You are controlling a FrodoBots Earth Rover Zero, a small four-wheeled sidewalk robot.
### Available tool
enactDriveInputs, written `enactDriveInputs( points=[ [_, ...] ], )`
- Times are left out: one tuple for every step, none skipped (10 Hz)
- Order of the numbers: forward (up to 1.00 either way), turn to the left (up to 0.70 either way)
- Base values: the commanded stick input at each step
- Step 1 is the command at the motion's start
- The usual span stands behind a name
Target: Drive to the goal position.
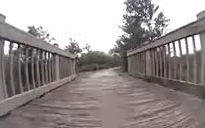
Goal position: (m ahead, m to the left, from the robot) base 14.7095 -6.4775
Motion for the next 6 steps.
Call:
enactDriveInputs(
  points=[
    [0.70, 0.00],
    [0.70, 0.00],
    [0.70, 0.00],
    [0.70, 0.00],
    [0.70, 0.00],
    [0.70, 0.00]
  ],
)
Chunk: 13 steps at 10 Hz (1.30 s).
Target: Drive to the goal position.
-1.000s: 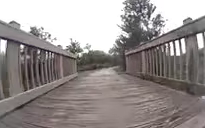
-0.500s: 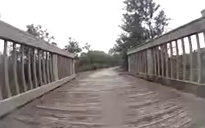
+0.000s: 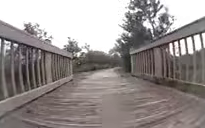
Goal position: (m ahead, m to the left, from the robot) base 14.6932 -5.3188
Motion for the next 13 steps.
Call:
enactDriveInputs(
  points=[
    [0.70, 0.00],
    [0.70, 0.00],
    [0.70, 0.00],
    [0.70, 0.00],
    [0.70, 0.00],
    [0.70, 0.00],
    [0.41, 0.00],
    [0.00, 0.00],
    [0.00, 0.00],
    [0.00, 0.00],
    [0.00, 0.00],
    [0.00, 0.00],
    [0.00, 0.00]
  ],
)
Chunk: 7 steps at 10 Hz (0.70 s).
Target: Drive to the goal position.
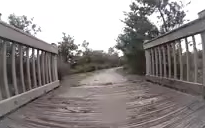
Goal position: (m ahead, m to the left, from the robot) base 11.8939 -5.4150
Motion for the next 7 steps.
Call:
enactDriveInputs(
  points=[
    [0.00, 0.00],
    [0.00, 0.00],
    [0.00, 0.00],
    [0.18, 0.00],
    [0.70, 0.00],
    [0.70, 0.00],
    [0.70, 0.00]
  ],
)
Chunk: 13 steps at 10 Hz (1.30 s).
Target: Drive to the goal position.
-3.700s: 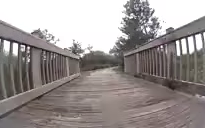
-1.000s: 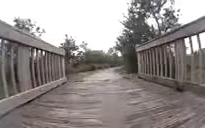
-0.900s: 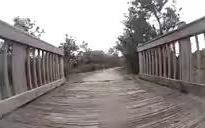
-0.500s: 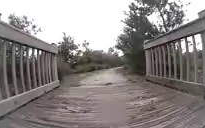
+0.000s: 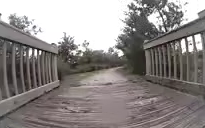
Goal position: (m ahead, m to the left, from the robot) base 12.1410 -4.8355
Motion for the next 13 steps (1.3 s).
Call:
enactDriveInputs(
  points=[
    [0.70, 0.00],
    [0.70, 0.00],
    [0.70, 0.00],
    [0.70, 0.00],
    [0.70, 0.00],
    [0.70, 0.00],
    [0.70, 0.00],
    [0.70, 0.00],
    [0.70, 0.00],
    [0.70, 0.00],
    [0.70, 0.00],
    [0.70, 0.00],
    [0.70, 0.00]
  ],
)
